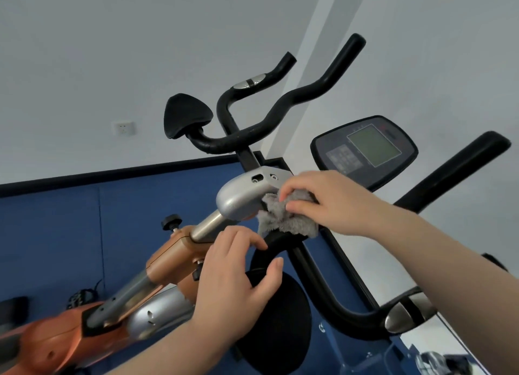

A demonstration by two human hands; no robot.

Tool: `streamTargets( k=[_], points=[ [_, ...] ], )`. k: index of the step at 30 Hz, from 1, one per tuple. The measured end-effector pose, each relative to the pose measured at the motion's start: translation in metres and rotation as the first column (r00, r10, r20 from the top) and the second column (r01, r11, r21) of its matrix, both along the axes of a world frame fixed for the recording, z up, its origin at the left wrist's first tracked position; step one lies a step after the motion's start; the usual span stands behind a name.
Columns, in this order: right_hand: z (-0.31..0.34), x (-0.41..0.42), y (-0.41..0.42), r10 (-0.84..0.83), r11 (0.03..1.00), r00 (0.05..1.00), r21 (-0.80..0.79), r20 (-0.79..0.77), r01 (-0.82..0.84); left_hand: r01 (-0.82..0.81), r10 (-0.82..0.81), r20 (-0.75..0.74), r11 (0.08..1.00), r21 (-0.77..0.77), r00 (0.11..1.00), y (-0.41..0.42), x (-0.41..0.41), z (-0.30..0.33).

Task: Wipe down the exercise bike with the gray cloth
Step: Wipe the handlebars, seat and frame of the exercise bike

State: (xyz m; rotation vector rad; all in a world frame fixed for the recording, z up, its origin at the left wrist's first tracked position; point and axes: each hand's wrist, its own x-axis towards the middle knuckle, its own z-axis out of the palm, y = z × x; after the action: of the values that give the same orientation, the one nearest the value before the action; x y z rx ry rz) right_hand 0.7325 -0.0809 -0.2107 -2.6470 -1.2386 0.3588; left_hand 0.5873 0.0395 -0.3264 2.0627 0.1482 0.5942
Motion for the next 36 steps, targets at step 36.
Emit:
streamTargets(
  k=[36],
  points=[
    [-0.028,-0.063,-0.02,-0.394,0.874,0.876,0.408,0.278,0.263,0.263,-0.258,-0.054,0.958,0.116,0.965,-0.007,0.029,0.047]
  ],
)
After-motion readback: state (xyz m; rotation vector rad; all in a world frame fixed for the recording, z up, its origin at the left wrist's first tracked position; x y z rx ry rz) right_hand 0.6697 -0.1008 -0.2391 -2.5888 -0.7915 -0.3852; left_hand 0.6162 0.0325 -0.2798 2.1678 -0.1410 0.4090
